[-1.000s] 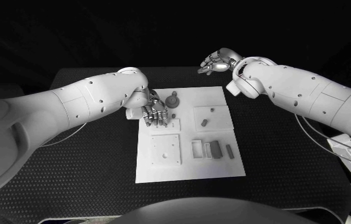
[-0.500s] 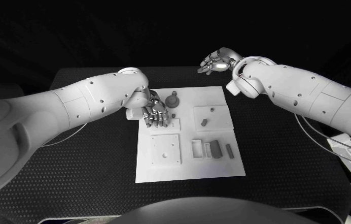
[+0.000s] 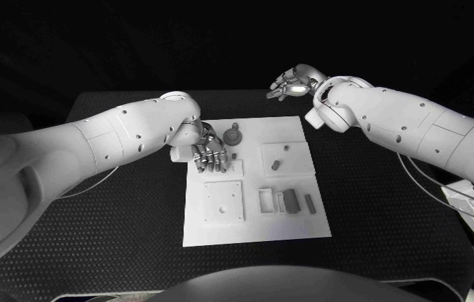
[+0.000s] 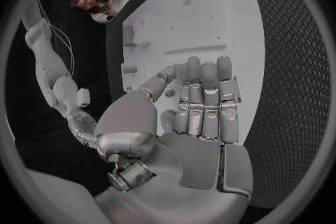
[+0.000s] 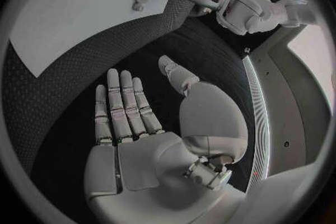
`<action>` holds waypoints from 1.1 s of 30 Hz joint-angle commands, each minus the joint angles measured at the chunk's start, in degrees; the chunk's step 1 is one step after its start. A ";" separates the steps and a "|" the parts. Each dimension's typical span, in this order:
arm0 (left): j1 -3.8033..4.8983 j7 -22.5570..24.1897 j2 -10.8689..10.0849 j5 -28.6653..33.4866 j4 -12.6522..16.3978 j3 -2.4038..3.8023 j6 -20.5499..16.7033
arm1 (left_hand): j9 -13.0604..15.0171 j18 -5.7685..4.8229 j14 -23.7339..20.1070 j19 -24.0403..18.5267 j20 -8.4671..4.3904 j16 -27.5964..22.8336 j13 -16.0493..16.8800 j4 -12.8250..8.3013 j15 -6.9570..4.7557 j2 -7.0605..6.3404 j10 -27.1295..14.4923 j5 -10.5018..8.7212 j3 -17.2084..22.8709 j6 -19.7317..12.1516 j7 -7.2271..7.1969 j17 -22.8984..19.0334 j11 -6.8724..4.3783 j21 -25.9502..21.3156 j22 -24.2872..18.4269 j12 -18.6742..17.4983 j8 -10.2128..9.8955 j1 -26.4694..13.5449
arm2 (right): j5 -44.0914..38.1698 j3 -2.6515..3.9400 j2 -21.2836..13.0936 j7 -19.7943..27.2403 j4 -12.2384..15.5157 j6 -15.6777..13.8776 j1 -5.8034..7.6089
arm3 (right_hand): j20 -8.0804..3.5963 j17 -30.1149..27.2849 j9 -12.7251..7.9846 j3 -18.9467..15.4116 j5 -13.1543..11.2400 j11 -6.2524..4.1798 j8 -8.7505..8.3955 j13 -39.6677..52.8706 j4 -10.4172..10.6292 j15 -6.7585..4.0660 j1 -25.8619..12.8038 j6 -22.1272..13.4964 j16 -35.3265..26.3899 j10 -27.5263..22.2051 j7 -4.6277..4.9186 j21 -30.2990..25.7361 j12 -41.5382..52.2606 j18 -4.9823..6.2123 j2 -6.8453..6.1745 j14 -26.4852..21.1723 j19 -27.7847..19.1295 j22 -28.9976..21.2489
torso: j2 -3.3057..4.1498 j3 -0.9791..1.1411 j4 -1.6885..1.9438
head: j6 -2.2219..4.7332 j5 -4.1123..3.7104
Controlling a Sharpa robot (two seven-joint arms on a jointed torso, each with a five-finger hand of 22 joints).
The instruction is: Assemble the parts on the task board
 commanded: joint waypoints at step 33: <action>-0.21 1.01 -0.87 -1.03 1.44 -0.04 -2.34 | 0.02 -0.40 -0.23 -0.04 -0.41 0.46 0.27 -0.16 -0.28 2.52 0.20 -0.02 0.28 -0.19 0.12 0.11 -0.18 0.32 1.21 0.19 -0.19 2.36 | 0.05 0.02 0.03 0.72 -0.09 0.30 -0.02 | -0.16 -0.10 -0.14 -0.20 -0.25 0.16 0.34 -0.39 0.21 0.13 0.33 -0.41 -0.38 0.48 1.48 -0.50 -0.40 -0.90 0.01 -0.39 -0.45 0.26 | -0.03 -0.02 0.01 | -0.12 -0.19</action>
